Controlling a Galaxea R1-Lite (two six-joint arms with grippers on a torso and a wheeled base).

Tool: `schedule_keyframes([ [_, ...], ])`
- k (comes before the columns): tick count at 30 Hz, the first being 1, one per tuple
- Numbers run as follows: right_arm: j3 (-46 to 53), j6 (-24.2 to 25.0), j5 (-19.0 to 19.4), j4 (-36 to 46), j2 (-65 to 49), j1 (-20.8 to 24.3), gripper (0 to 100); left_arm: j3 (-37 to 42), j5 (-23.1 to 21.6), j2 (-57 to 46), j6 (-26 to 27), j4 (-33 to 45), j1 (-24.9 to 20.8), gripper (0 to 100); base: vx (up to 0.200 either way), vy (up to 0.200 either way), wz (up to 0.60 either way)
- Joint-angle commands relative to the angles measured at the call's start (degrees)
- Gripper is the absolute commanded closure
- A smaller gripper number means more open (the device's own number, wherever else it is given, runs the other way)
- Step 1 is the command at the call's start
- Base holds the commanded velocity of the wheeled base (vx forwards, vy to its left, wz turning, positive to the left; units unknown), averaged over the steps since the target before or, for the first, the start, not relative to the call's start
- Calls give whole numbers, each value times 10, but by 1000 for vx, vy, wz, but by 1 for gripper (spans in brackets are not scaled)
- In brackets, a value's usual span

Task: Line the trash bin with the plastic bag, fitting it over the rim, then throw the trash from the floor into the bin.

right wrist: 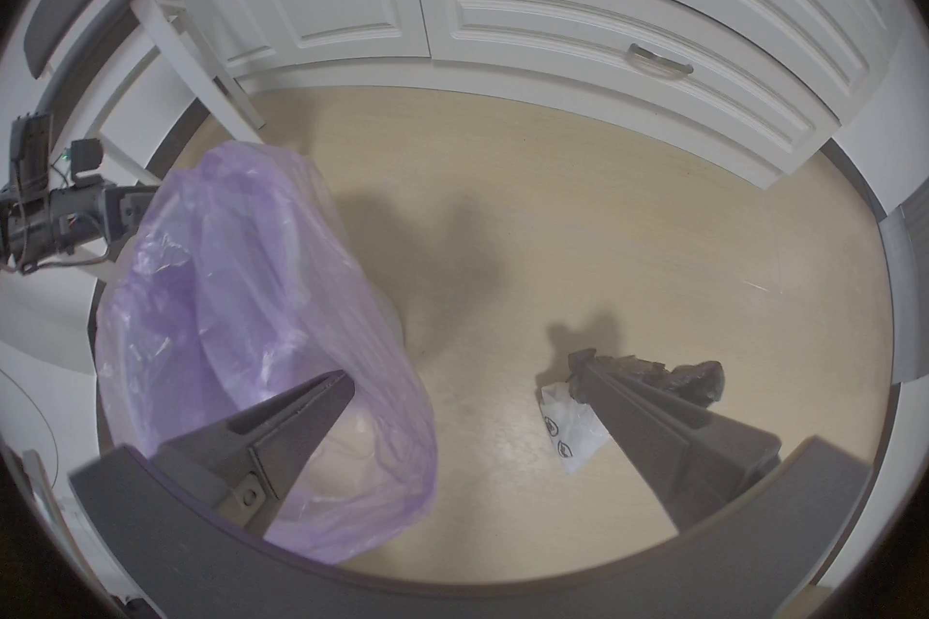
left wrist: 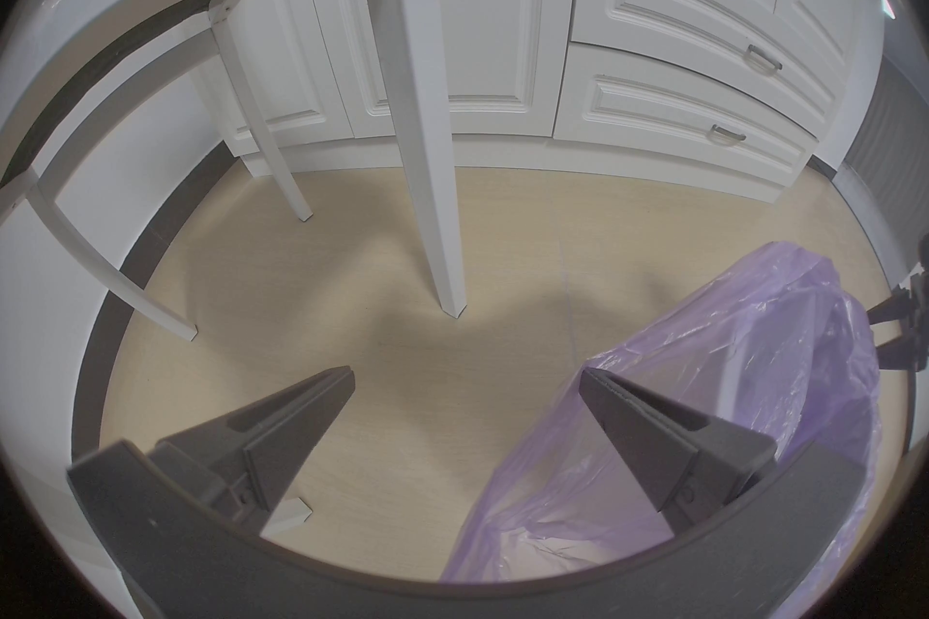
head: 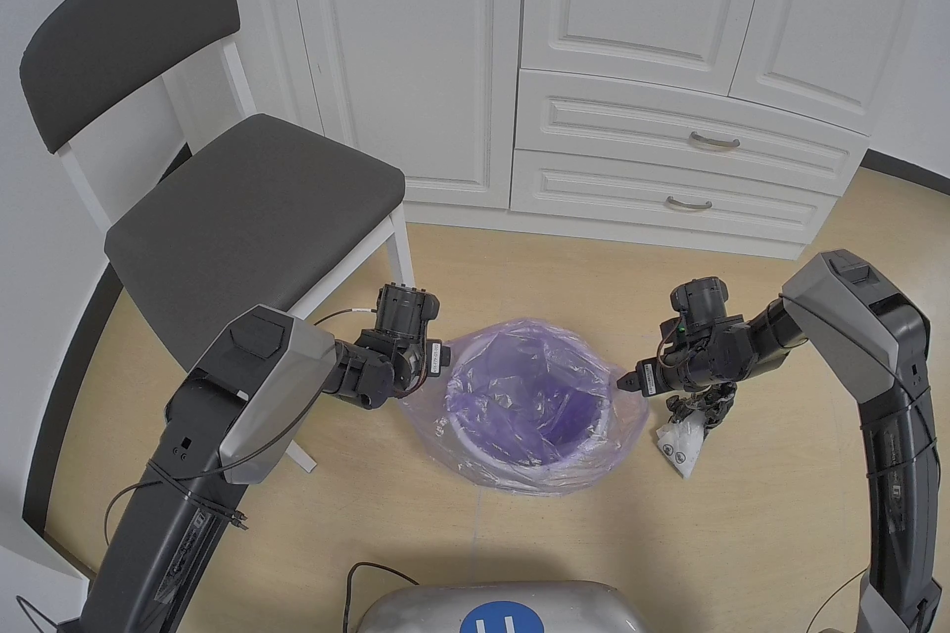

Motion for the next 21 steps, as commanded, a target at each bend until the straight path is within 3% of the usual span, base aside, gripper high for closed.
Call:
schedule_keyframes([
  [1,-77,48,-10,32,74,1,0,-3,0,7,0,0,1,0,0,0,0],
  [7,-189,92,-64,135,118,9,0,-7,1,16,1,2,3,0,0,0,0],
  [13,-257,121,-69,222,140,19,0,-15,1,28,2,4,4,0,0,0,0],
  [21,-264,123,-70,233,143,20,0,-19,2,38,3,19,9,0,0,0,0],
])
